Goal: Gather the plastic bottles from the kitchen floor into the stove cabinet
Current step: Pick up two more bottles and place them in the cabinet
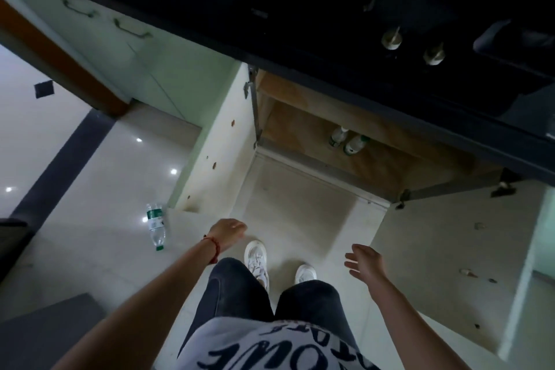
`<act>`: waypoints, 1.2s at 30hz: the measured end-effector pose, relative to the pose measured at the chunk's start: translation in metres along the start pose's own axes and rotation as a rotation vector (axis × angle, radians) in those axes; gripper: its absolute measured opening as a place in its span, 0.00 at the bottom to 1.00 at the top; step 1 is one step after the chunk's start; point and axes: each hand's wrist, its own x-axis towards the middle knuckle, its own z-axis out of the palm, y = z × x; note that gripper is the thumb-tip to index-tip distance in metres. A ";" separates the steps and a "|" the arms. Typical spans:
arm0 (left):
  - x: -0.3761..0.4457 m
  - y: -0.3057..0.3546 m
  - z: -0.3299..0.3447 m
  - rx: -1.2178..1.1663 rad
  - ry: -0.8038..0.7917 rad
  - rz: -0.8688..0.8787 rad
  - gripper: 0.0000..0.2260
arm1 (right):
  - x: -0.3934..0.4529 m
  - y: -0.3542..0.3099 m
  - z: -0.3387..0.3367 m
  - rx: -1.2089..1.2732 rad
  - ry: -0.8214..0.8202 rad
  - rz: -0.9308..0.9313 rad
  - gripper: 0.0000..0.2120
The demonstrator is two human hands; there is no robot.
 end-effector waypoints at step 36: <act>-0.221 -0.372 0.085 -1.390 0.549 -0.628 0.06 | -0.145 0.026 0.267 -1.064 -0.593 -0.340 0.12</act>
